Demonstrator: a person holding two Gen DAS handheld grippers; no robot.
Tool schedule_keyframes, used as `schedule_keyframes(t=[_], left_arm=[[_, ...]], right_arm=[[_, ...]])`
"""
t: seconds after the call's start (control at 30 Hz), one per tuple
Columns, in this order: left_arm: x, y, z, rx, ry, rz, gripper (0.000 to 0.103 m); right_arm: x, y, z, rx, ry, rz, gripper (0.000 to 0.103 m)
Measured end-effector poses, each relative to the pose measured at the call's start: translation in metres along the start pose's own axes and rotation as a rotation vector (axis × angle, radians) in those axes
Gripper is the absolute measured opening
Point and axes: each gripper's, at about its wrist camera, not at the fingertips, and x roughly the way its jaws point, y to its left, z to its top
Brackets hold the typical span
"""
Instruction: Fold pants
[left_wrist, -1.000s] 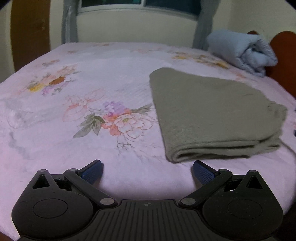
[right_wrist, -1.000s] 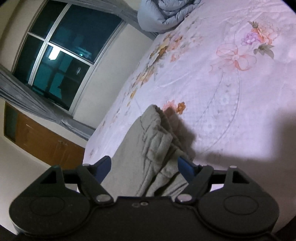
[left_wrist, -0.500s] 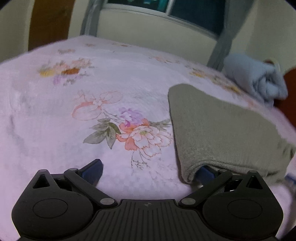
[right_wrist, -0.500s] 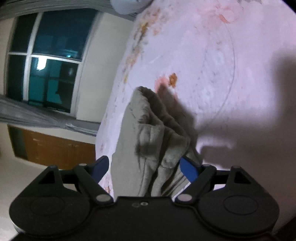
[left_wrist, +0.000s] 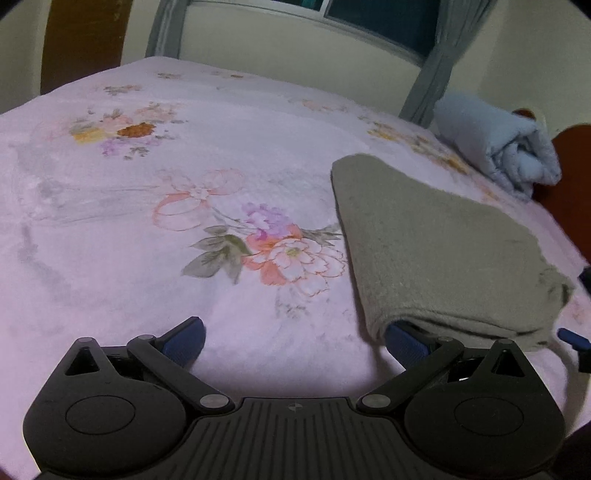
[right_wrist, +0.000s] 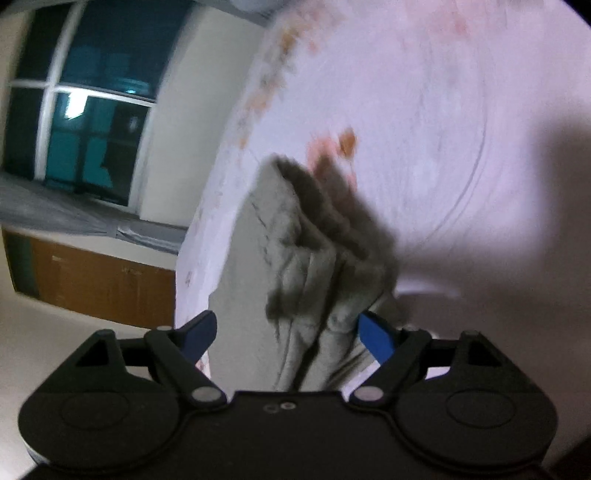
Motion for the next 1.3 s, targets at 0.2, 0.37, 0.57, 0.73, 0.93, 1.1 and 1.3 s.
schedule_keyframes(t=[0.2, 0.37, 0.57, 0.73, 0.93, 1.1, 1.3], left_arm=[[-0.02, -0.014, 0.032, -0.074, -0.186, -0.087, 0.103], [0.019, -0.075, 0.088, -0.054, -0.215, -0.256, 0.103], [0.131, -0.09, 0.113, -0.207, -0.005, -0.389, 0.103], [0.151, -0.073, 0.108, -0.196, 0.045, -0.409, 0.103], [0.069, -0.02, 0.096, -0.106, -0.096, -0.287, 0.103], [0.056, 0.016, 0.061, -0.155, 0.0, -0.168, 0.103], [0.062, 0.005, 0.044, -0.225, -0.013, -0.205, 0.103]], right_arm=[[-0.011, 0.041, 0.015, -0.236, -0.115, 0.081, 0.082], [0.058, 0.097, 0.038, -0.438, -0.052, -0.045, 0.081], [0.126, 0.096, 0.052, -0.416, 0.122, -0.138, 0.065], [0.128, 0.064, 0.071, -0.345, 0.169, -0.094, 0.04], [0.036, 0.034, 0.074, -0.319, 0.021, 0.042, 0.097], [0.014, -0.022, 0.047, -0.2, 0.07, 0.038, 0.097], [0.026, -0.039, 0.036, -0.116, 0.077, 0.075, 0.097]])
